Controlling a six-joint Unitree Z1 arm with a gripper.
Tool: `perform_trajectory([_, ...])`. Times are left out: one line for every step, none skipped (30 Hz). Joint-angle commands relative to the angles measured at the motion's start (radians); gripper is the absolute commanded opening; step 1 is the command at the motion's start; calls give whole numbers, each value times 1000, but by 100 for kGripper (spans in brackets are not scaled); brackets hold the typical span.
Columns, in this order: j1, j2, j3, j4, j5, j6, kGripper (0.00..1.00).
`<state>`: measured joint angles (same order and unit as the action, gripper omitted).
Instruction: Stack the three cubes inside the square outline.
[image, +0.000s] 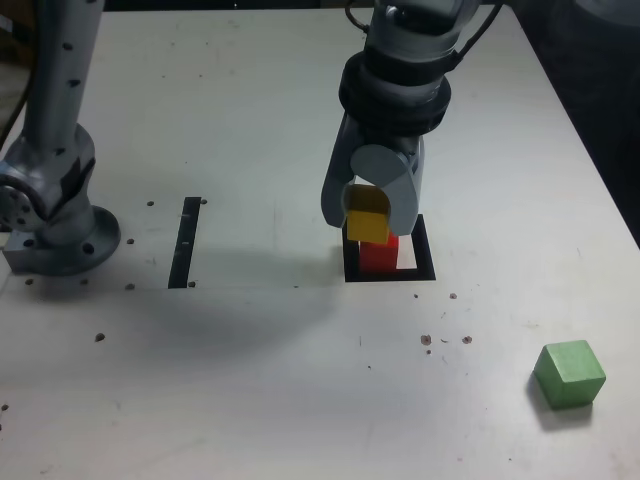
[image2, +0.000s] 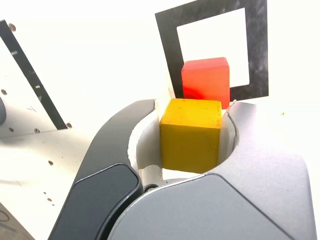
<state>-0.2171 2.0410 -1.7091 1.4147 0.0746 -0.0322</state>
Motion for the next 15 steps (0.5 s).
perform_trajectory([-7,0,6,2,6,-7,19])
perform_trajectory([-8,1,8,1,12,-8,19])
perform_trajectory([-8,1,9,1,18,-7,19])
perform_trajectory([-7,2,10,1,25,-7,19])
perform_trajectory([-5,2,10,0,31,-5,19])
perform_trajectory([-2,2,11,0,36,-3,20])
perform_trajectory([1,3,11,-1,39,0,21])
perform_trajectory([5,4,12,-2,40,4,21])
perform_trajectory([11,5,13,-5,40,10,22])
perform_trajectory([15,6,13,-7,40,15,23])
perform_trajectory([18,8,13,-9,40,20,24])
perform_trajectory([20,10,12,-12,40,26,24])
perform_trajectory([22,13,11,-15,40,31,24])
perform_trajectory([23,16,10,-18,39,35,25])
perform_trajectory([24,19,10,-20,38,38,26])
